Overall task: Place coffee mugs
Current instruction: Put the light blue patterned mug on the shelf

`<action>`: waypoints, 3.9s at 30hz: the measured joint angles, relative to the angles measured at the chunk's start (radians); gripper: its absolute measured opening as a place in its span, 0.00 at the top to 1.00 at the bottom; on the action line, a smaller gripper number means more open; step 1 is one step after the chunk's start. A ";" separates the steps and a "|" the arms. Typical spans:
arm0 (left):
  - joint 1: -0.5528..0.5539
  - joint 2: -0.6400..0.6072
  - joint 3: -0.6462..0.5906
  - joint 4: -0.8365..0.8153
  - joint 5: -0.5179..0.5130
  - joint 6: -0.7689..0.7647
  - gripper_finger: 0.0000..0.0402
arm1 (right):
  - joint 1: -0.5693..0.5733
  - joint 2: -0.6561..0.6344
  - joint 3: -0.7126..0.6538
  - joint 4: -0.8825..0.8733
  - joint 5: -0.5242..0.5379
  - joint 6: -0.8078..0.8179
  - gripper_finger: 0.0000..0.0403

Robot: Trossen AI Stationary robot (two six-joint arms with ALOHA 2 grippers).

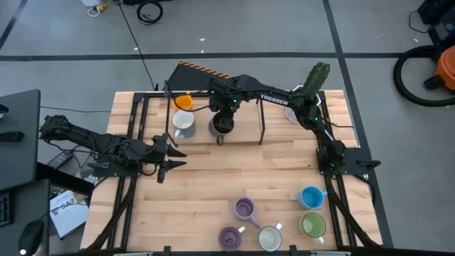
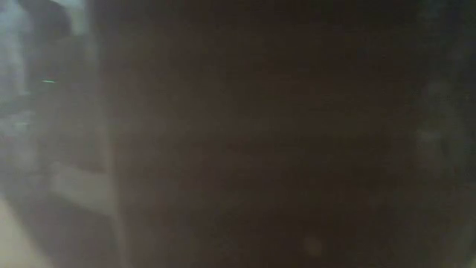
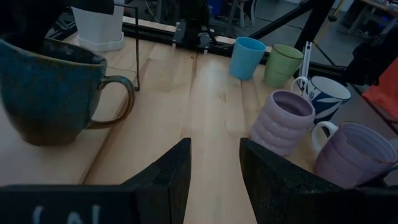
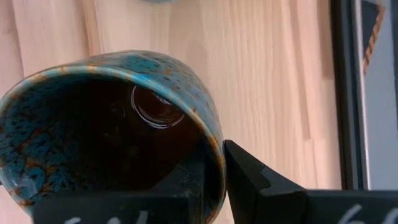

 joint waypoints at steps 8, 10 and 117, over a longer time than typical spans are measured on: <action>0.003 0.000 0.000 0.000 -0.005 -0.003 0.65 | -0.008 -0.007 0.000 -0.082 0.028 -0.002 0.89; 0.003 0.000 0.000 0.001 -0.015 0.000 0.65 | -0.009 -0.010 0.000 -0.088 0.028 -0.008 0.89; 0.070 0.736 0.206 0.237 -0.260 0.081 0.65 | 0.109 -0.583 -0.897 0.656 0.168 -0.011 0.74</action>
